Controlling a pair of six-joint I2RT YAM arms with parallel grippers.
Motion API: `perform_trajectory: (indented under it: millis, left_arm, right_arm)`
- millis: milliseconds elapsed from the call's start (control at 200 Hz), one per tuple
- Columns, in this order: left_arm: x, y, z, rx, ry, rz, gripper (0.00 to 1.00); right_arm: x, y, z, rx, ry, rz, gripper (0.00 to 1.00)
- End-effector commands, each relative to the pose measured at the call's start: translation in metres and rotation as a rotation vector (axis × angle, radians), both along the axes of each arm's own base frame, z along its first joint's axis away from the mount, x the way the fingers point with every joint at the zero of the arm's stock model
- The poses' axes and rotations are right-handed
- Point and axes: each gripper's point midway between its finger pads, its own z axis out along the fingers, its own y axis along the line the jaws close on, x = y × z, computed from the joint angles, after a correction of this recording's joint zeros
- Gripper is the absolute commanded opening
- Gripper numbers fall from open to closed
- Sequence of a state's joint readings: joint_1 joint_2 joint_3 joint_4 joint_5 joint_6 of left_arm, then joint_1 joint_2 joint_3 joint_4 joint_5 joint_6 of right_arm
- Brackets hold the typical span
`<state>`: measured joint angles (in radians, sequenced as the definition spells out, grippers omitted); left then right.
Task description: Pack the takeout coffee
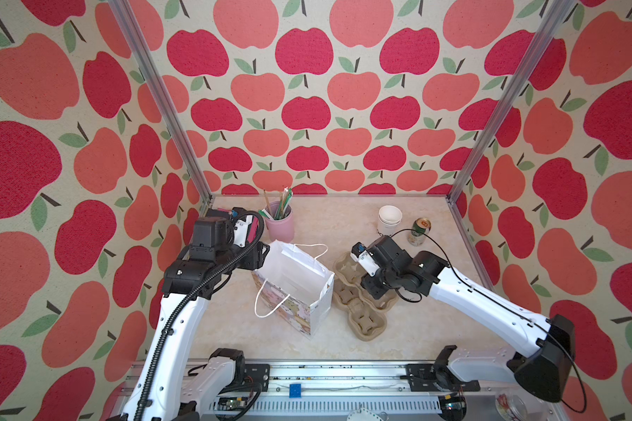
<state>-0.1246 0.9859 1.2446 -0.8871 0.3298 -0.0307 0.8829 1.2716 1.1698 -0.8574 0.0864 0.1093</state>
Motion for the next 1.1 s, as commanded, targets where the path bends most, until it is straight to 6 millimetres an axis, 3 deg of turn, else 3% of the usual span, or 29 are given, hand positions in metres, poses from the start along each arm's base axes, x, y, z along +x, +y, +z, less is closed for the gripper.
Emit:
perform_trajectory:
  millis: [0,285,600,845,1096]
  left_arm:
    - [0.000,-0.003,0.008,0.002,-0.002,-0.035,0.65]
    - [0.004,0.003,0.000,0.036,0.042,-0.018,0.62]
    - [0.006,0.009,-0.020,0.077,0.113,0.002,0.55]
    - [0.007,0.013,-0.027,0.095,0.123,0.016,0.45]
    - [0.009,0.011,-0.030,0.086,0.125,0.011,0.26]
  right_arm:
    - [0.001,-0.008,0.030,0.041,-0.047,-0.037,0.32]
    - [-0.001,-0.015,0.066,0.085,-0.105,-0.045,0.31]
    - [-0.002,-0.005,0.103,0.148,-0.140,-0.011,0.30]
    - [-0.007,0.017,0.130,0.186,-0.157,0.050,0.30]
    - [-0.016,0.066,0.169,0.275,-0.177,0.165,0.30]
